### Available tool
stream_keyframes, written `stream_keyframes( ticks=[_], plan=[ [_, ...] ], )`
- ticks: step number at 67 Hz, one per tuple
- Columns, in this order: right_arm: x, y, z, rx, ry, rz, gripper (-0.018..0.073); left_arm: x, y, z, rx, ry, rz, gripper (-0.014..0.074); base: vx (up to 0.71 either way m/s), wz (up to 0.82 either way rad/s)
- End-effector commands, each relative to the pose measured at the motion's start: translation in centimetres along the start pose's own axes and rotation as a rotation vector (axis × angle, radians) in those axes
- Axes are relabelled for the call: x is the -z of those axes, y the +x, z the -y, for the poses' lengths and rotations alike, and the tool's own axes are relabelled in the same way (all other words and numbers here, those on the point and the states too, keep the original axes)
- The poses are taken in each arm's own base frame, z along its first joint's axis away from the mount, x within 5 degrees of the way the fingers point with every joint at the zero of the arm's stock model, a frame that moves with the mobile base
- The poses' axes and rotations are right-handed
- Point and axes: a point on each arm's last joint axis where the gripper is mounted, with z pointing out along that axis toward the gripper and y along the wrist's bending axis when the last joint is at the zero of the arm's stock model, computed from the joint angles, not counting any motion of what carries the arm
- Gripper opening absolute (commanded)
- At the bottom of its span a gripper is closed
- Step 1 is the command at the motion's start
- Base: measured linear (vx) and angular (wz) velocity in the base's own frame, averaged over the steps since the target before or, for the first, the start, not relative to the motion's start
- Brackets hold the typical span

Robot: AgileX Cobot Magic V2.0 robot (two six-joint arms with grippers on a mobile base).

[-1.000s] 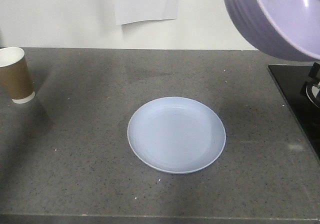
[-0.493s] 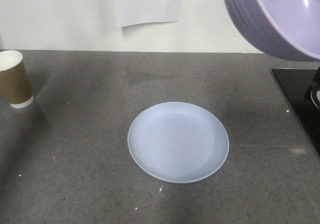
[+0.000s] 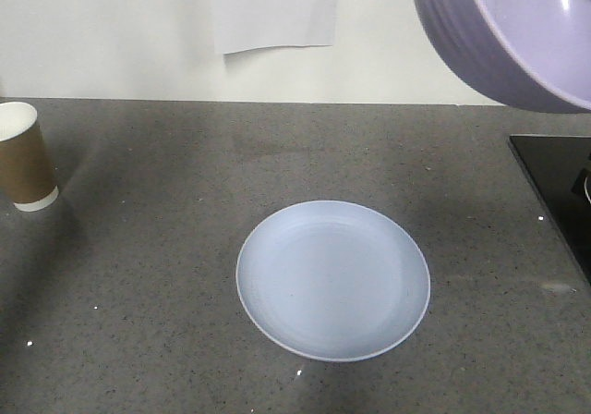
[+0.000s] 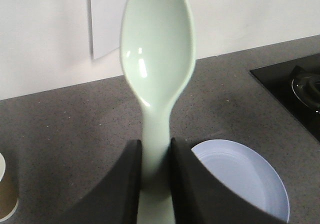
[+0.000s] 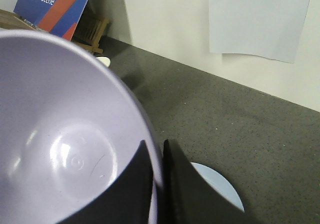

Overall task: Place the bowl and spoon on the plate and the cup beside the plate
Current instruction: 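Drive closer and stop with the plate centred in front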

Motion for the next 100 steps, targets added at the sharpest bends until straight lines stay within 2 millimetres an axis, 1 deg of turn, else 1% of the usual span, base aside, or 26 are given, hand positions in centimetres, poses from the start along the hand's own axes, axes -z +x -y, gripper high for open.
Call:
stream_keyframes(
  ticks=[1,100],
  plan=[
    [0.96,-1.04,-0.99,0.011,-0.01,0.094,-0.0006,1.12,-0.93,0.81,-0.007,0.024,0.101,-0.0008,0.05,0.01],
    [0.96,-1.04,-0.99,0.011,-0.01,0.094,-0.0006,1.12,-0.93,0.81,-0.007,0.024,0.101,-0.0008,0.02,0.0]
  ],
)
